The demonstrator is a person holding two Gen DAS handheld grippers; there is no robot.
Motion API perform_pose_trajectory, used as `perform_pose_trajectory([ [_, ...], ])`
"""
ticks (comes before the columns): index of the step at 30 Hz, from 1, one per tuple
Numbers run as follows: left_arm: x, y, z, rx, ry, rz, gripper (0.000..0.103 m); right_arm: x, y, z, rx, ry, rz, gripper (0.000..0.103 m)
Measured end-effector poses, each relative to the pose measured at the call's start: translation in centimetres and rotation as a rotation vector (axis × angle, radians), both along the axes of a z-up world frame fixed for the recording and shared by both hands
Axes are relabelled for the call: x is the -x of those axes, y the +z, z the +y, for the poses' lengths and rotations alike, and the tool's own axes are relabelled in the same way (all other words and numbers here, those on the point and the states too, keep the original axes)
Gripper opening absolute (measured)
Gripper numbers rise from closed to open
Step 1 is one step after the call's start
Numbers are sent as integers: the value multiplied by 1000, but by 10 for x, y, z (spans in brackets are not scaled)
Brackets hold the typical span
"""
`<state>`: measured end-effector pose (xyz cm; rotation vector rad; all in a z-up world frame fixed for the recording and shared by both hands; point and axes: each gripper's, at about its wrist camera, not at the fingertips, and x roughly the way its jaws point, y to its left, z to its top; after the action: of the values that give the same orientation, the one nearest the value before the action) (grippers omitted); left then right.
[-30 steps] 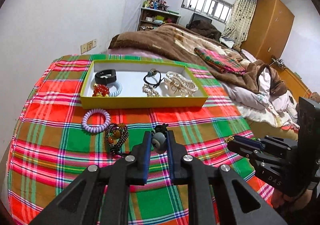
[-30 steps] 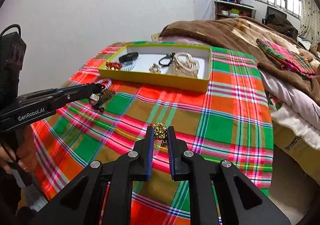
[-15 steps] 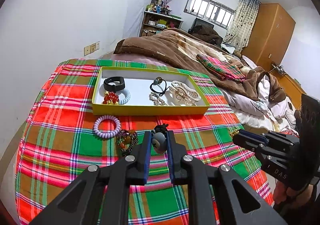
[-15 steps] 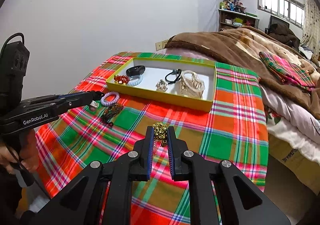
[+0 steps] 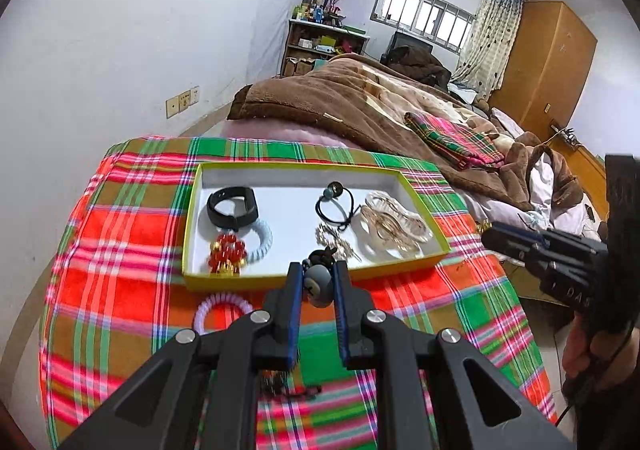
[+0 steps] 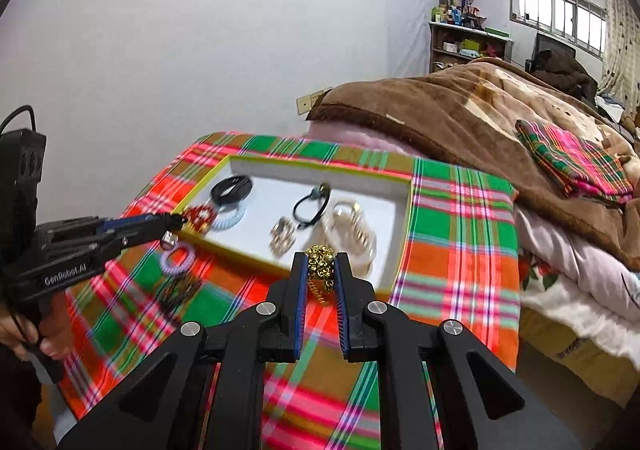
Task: Organize jewelry
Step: 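Carry both held items into the yellow box and open both grippers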
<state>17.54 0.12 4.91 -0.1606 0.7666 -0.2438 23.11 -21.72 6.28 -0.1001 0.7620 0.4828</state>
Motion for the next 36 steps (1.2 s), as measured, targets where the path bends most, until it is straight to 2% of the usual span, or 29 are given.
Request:
perform_pose_trajectory([
  [11,-53,-15,-5,-43,-14,13,16,-77,-23,0,-6,-44,50,13],
  [20,-79,-37,-7,-49,-12,54,16,-120,-46,3,4,-65,96,13],
  [31,-93,-55,-9,-58,-19,93,16,-140,-71,14,43,-58,152,13],
  [36,-96,-55,-9,-68,-12,93,16,-141,-77,13,43,-62,176,14],
])
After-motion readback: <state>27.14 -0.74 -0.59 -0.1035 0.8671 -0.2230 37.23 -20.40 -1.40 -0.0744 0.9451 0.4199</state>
